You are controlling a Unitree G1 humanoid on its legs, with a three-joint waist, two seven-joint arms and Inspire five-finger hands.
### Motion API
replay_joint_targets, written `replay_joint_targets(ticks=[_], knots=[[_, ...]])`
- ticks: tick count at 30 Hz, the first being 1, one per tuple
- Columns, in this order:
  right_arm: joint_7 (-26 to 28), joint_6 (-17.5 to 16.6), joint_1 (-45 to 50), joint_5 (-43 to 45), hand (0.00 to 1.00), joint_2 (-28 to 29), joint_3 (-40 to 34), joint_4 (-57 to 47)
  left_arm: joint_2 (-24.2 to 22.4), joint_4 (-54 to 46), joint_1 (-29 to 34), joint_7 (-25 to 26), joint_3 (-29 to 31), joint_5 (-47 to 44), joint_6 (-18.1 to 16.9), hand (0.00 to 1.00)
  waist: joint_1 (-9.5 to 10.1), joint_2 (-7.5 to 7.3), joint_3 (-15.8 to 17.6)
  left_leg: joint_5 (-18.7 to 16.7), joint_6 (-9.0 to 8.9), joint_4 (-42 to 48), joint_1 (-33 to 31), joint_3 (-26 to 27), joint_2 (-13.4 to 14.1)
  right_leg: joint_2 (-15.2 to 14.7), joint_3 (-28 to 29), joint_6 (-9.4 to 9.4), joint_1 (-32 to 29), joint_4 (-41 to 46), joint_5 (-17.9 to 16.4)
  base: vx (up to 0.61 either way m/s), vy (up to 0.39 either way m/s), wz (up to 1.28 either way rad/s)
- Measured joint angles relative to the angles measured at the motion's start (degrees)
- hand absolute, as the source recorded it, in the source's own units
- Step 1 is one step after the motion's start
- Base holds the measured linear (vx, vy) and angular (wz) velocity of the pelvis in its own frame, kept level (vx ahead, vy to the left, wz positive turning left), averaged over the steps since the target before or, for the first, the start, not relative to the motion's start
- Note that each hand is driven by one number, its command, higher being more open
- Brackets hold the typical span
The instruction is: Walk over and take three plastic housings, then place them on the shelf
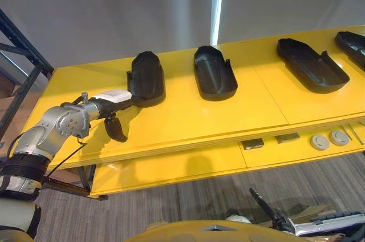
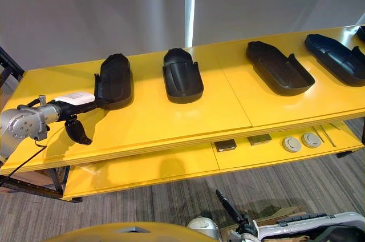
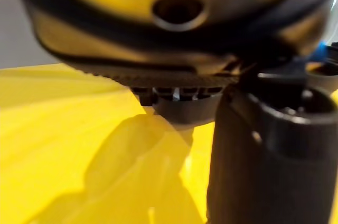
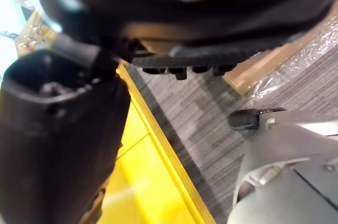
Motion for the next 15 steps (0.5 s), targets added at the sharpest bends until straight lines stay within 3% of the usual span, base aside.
replay_joint_targets(ticks=[15], knots=[[0.3,0.0,-0.1,0.0,1.00,0.0,-0.8,0.4,0.4,-3.7,1.7,-4.8,2.5,0.1,-1.9,1.00,0.70,-0.56,-0.2,0.1,-0.10,-0.4,-1.0,-0.2,-0.2,0.1,0.2,-0.11,-0.5,0.0,0.0,0.00,0.003,0.01]])
